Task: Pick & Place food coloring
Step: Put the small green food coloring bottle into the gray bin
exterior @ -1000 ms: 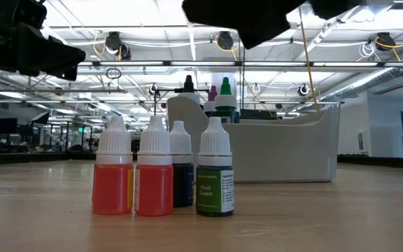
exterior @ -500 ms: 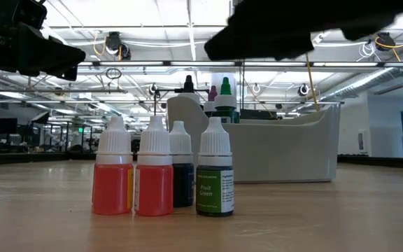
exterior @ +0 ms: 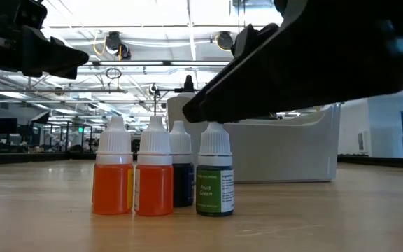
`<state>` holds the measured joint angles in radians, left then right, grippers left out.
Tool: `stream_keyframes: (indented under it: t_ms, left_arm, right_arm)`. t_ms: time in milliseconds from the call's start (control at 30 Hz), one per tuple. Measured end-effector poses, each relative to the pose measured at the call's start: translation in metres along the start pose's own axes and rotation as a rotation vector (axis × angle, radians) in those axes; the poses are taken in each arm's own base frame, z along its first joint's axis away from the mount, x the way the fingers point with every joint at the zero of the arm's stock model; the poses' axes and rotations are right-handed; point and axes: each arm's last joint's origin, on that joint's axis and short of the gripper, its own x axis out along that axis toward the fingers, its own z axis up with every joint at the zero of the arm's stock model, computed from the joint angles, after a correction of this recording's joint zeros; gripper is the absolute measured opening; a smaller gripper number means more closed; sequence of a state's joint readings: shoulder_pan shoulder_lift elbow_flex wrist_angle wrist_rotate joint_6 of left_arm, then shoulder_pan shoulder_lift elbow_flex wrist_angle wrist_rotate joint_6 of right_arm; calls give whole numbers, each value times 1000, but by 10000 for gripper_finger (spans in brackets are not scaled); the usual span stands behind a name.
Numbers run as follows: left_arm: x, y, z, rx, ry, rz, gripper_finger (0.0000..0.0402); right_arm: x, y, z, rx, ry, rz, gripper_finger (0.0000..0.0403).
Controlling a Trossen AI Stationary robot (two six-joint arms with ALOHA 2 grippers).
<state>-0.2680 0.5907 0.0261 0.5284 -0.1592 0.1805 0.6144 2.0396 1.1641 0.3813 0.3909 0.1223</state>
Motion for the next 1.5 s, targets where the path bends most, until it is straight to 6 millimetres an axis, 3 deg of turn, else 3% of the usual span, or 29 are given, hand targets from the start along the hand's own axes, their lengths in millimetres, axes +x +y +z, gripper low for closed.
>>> stream_keyframes:
  t_ms: [667,1100,1500]
  left_arm:
    - [0,0,0,0,0,0,51]
    - [0,0,0,-1,0,0,51]
    - [0,0,0,-1,3,0,51]
  right_arm:
    - [1,-3,-7,68,81,15,163]
    - [2,-5,-7,79,88,55,115]
    - [12,-10,-13,73,93,90,111]
